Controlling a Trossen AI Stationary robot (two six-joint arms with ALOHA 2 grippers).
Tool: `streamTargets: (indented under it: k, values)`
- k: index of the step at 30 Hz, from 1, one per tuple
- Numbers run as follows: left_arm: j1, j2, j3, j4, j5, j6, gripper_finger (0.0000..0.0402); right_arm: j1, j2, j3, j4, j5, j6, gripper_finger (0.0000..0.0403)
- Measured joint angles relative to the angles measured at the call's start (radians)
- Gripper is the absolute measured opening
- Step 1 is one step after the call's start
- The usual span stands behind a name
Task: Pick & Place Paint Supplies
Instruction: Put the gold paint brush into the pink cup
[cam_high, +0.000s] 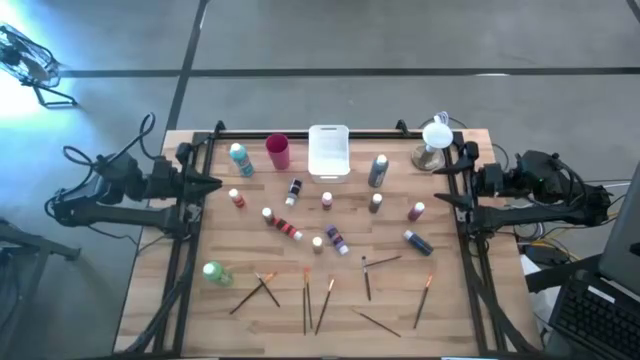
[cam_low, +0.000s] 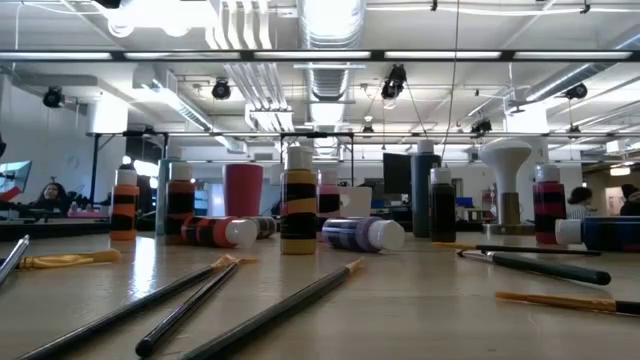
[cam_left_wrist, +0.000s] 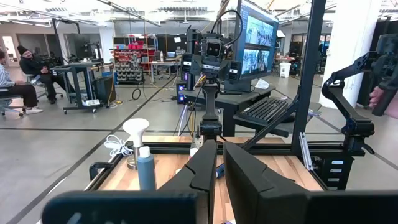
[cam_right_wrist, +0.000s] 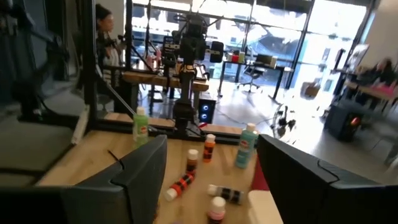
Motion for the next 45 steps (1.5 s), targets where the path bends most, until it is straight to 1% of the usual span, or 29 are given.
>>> streamTargets:
  k: [2, 5, 8, 11, 13, 17, 22, 29, 34, 37, 39, 42, 44, 45]
  values:
    - [0.0, 0.0, 0.0, 0.0, 0.0, 0.0, 0.0036, 0.0, 0.0, 0.0, 0.001, 0.0, -0.041, 0.0258]
    - [0.0, 0.0, 0.0, 0.0, 0.0, 0.0, 0.0036, 0.0, 0.001, 0.0, 0.05, 0.0, -0.034, 0.0268]
    - [0.0, 0.0, 0.0, 0.0, 0.0, 0.0, 0.0036, 0.0, 0.019, 0.0, 0.194, -0.001, -0.03, 0.0278]
    - [0.0, 0.0, 0.0, 0.0, 0.0, 0.0, 0.0036, 0.0, 0.057, 0.0, 0.363, -0.001, 0.026, 0.0287]
    - [0.0, 0.0, 0.0, 0.0, 0.0, 0.0, 0.0036, -0.001, 0.093, 0.0, 0.456, 0.0, 0.065, 0.0293]
    - [0.0, 0.0, 0.0, 0.0, 0.0, 0.0, 0.0036, -0.001, 0.184, 0.002, 0.599, 0.005, 0.077, 0.0306]
    - [0.0, 0.0, 0.0, 0.0, 0.0, 0.0, 0.0036, -0.001, 0.305, 0.052, 0.607, 0.05, 0.076, 0.032]
    - [0.0, 0.0, 0.0, 0.0, 0.0, 0.0, 0.0036, 0.0, 0.457, 0.129, 0.608, 0.052, 0.045, 0.0342]
    - [0.0, 0.0, 0.0, 0.0, 0.0, 0.0, 0.0036, 0.0, 0.582, 0.229, 0.614, 0.045, 0.131, 0.0355]
    - [0.0, 0.0, 0.0, 0.0, 0.0, 0.0, 0.0036, 0.0, 0.666, 0.32, 0.551, 0.045, 0.192, 0.0358]
    - [0.0, 0.0, 0.0, 0.0, 0.0, 0.0, 0.0036, 0.0, 0.723, 0.401, 0.4, 0.046, 0.181, 0.0355]
    - [0.0, 0.0, 0.0, 0.0, 0.0, 0.0, 0.0036, 0.016, 0.808, 0.497, 0.105, 0.05, 0.196, 0.0339]
    - [0.0, 0.0, 0.0, 0.0, 0.0, 0.0, 0.0036, 0.041, 0.859, 0.522, -0.044, 0.052, 0.225, 0.0324]
    - [0.0, 0.0, 0.0, 0.0, 0.0, 0.0, 0.0036, 0.059, 0.881, 0.524, -0.091, 0.053, 0.239, 0.0315]
